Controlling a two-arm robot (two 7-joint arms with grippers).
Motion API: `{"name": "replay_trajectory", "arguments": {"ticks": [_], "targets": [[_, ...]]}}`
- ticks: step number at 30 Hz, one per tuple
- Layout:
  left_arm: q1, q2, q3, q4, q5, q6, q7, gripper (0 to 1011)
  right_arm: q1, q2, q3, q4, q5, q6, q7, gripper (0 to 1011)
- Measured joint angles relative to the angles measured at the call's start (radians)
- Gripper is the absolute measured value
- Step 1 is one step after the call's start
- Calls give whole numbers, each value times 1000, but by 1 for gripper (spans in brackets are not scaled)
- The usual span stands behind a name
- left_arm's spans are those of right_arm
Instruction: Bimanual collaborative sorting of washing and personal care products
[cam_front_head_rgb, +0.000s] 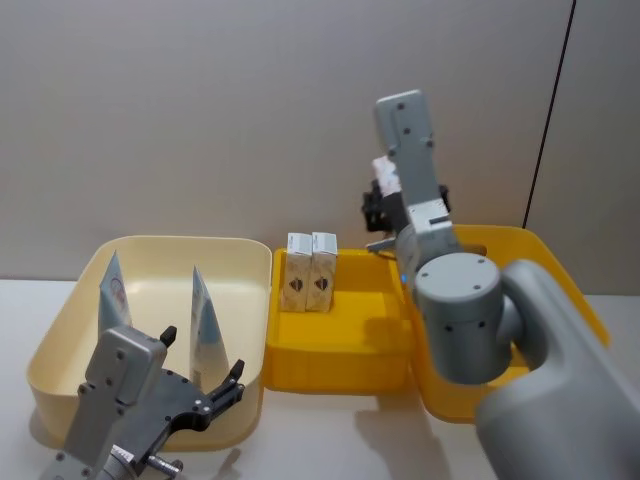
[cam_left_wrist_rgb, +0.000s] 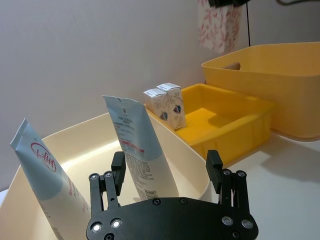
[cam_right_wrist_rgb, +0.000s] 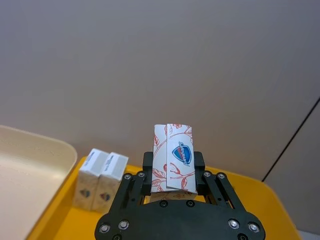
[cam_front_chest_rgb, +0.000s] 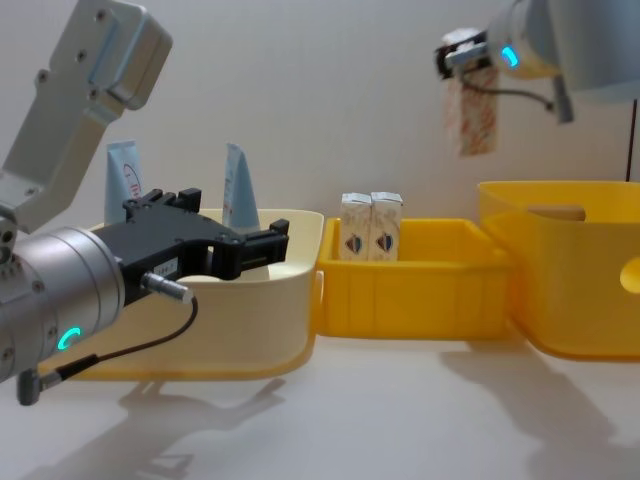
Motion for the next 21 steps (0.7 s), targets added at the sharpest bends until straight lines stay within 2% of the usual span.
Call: {"name": "replay_trajectory", "arguments": {"ticks": [12, 21], "targets": [[0, 0, 0, 0, 0, 0, 0, 1003, 15, 64, 37, -25, -70, -40, -68, 443], [0, 0, 0, 0, 0, 0, 0, 1003, 28, 100, 60, 7, -98, -20, -80, 443]]}}
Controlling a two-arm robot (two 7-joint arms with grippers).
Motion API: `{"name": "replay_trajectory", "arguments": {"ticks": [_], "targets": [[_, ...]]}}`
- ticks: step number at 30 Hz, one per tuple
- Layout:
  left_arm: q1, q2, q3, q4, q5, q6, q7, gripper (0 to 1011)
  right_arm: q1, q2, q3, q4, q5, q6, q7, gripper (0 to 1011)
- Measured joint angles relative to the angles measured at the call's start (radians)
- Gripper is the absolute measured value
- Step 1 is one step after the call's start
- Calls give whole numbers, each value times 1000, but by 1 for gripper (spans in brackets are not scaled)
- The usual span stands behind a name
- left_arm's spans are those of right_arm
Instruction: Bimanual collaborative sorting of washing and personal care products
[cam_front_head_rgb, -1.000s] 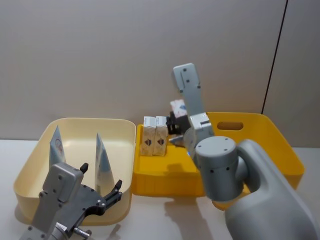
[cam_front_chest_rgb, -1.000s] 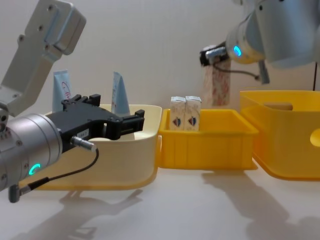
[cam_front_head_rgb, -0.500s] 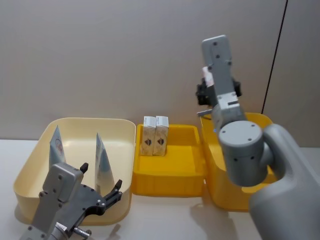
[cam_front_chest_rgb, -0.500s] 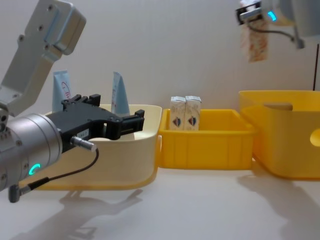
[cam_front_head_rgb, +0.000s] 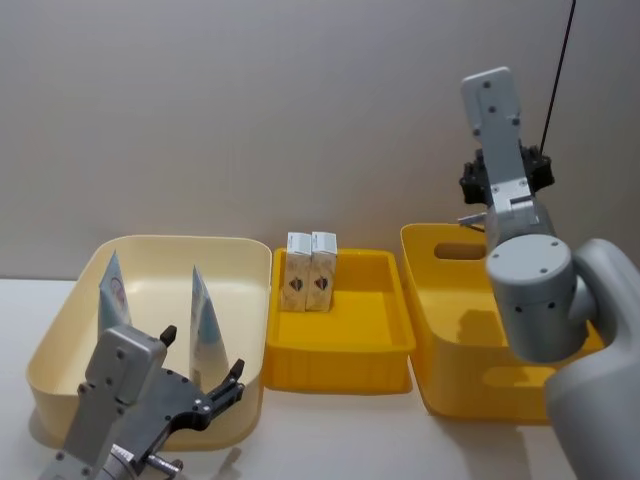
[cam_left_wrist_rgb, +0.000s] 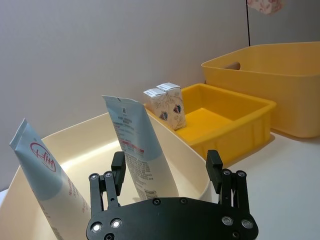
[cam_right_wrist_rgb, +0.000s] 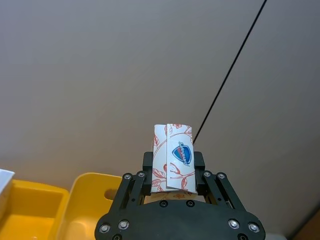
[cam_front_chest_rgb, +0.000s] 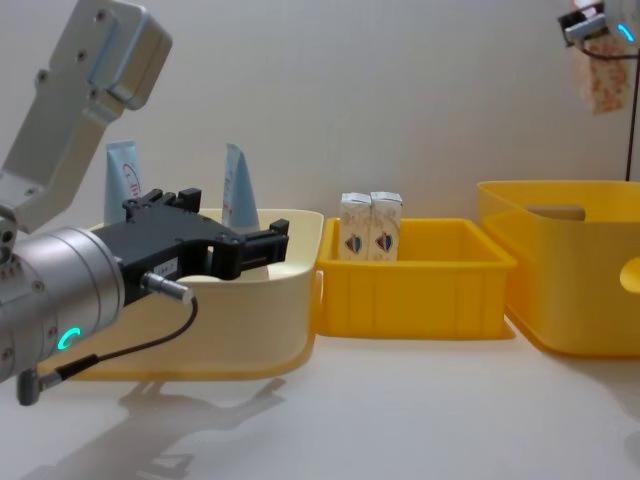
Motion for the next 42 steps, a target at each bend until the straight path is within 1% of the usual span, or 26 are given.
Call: {"name": "replay_trajectory", "arguments": {"ticks": [3, 10, 17, 20, 24, 26, 28, 29, 31, 32, 35, 38, 40, 42], "targets": [[0, 0, 0, 0, 0, 0, 0, 1003, 7, 7, 6, 16, -3, 15, 6, 441], [0, 0, 0, 0, 0, 0, 0, 1003, 28, 16, 18, 69, -3, 61, 44, 443], [0, 0, 0, 0, 0, 0, 0, 1003, 46, 17, 27, 117, 4, 86, 74, 443], [0, 0, 0, 0, 0, 0, 0, 1003, 51, 18, 28, 126, 6, 90, 81, 443], [0, 0, 0, 0, 0, 0, 0, 1003, 58, 18, 31, 143, 9, 98, 91, 549], [0, 0, 0, 0, 0, 0, 0, 1003, 60, 18, 32, 149, 10, 101, 95, 627], [0, 0, 0, 0, 0, 0, 0, 1003, 61, 19, 33, 153, 11, 104, 98, 666], [0, 0, 0, 0, 0, 0, 0, 1003, 62, 19, 33, 156, 11, 105, 99, 724], [0, 0, 0, 0, 0, 0, 0, 1003, 64, 19, 34, 159, 12, 107, 102, 755], [0, 0, 0, 0, 0, 0, 0, 1003, 64, 19, 34, 159, 12, 107, 102, 820], [0, 0, 0, 0, 0, 0, 0, 1004, 66, 19, 35, 165, 13, 110, 106, 871], [0, 0, 0, 0, 0, 0, 0, 1003, 67, 20, 35, 168, 13, 112, 107, 966], [0, 0, 0, 0, 0, 0, 0, 1003, 68, 20, 35, 170, 13, 113, 108, 1001], [-1, 0, 0, 0, 0, 0, 0, 1003, 68, 20, 35, 172, 13, 114, 110, 1001]]}}
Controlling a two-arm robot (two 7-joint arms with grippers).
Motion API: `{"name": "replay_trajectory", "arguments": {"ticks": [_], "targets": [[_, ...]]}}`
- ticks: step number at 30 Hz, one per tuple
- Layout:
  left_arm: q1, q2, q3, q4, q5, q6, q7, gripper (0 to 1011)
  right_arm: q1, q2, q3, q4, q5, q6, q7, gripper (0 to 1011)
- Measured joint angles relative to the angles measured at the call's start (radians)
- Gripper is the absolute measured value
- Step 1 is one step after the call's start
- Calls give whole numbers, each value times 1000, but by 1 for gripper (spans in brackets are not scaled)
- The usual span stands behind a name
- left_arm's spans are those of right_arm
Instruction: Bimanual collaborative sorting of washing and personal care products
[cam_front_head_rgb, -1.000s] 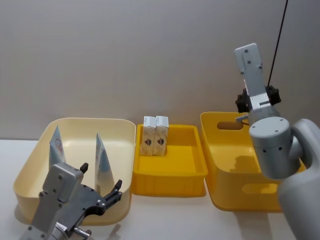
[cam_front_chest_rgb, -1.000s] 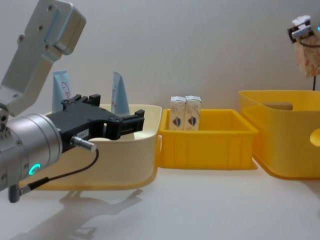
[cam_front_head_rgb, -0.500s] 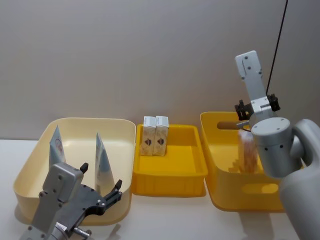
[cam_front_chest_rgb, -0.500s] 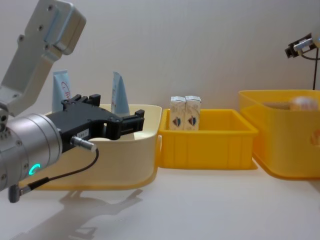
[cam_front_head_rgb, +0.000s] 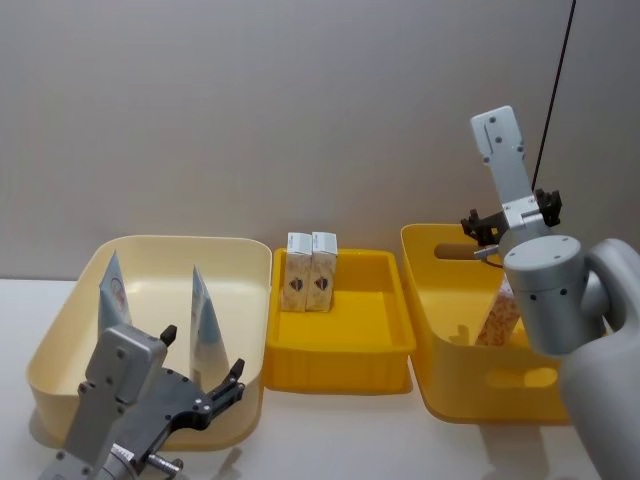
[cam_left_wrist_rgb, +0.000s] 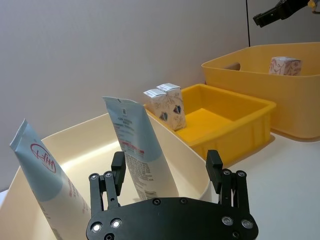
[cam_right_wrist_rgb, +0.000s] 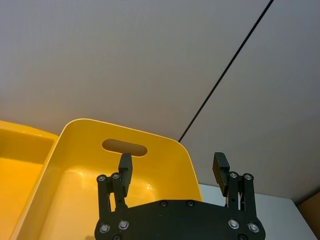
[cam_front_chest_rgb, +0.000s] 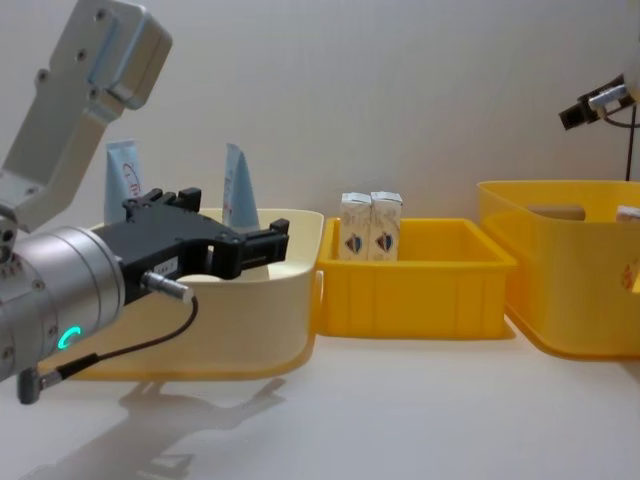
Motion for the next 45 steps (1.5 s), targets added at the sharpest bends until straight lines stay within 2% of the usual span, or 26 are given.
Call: {"name": "replay_trajectory", "arguments": {"ticks": [7, 23, 39, 45], "targets": [[-19, -3, -1, 5, -3, 16, -16, 1004, 1, 0, 1, 4, 1, 2, 2, 1001], [-81, -8, 6, 35, -10, 103, -74, 1004, 3, 0, 1, 7, 1, 3, 4, 1001], [-124, -3, -2, 61, 28, 171, -78, 1003, 3, 0, 1, 8, 1, 3, 5, 1001], [-144, -3, -3, 80, 38, 180, -88, 1003, 3, 0, 1, 8, 1, 3, 5, 1001]]}}
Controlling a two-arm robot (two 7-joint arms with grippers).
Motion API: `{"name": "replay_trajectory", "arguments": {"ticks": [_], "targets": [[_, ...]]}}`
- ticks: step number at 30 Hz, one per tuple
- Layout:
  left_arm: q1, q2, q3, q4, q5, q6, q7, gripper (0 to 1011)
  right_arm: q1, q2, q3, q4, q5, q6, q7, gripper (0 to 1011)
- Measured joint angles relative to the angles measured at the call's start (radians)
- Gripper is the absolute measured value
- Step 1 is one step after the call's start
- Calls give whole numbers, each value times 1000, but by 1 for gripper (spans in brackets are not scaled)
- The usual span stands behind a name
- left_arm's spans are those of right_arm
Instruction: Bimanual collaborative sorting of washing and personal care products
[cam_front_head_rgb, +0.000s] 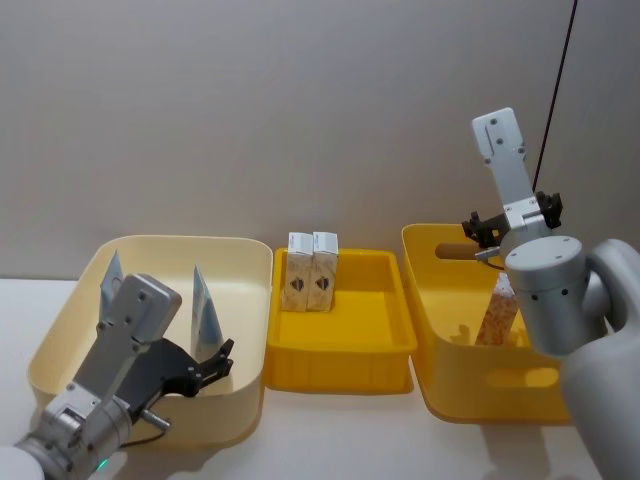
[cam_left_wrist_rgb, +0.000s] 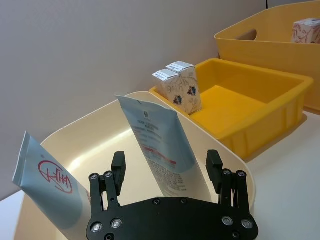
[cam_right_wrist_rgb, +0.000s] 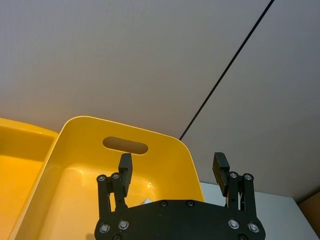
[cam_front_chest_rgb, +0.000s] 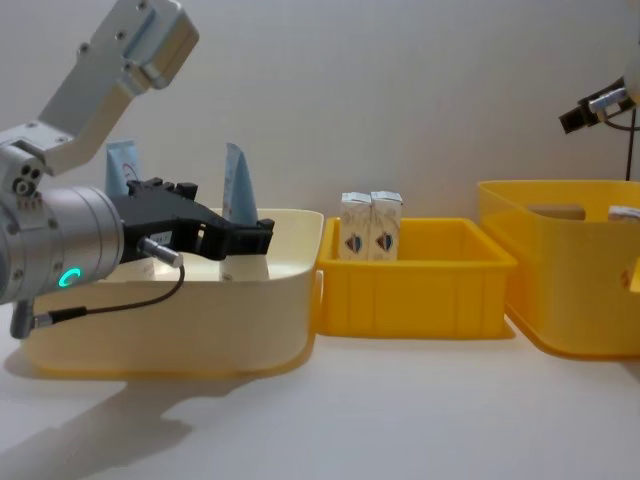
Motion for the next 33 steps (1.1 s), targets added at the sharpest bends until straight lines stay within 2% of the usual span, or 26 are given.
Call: {"name": "replay_trajectory", "arguments": {"ticks": [10, 22, 33], "targets": [[-41, -9, 5, 46, 9, -3, -39, 1003, 0, 0, 0, 0, 0, 0, 0, 1001], [-71, -20, 3, 93, 24, -15, -53, 1003, 0, 0, 0, 0, 0, 0, 0, 1001], [-108, -44, 0, 164, 40, -63, -67, 1003, 0, 0, 0, 0, 0, 0, 0, 1001]]}}
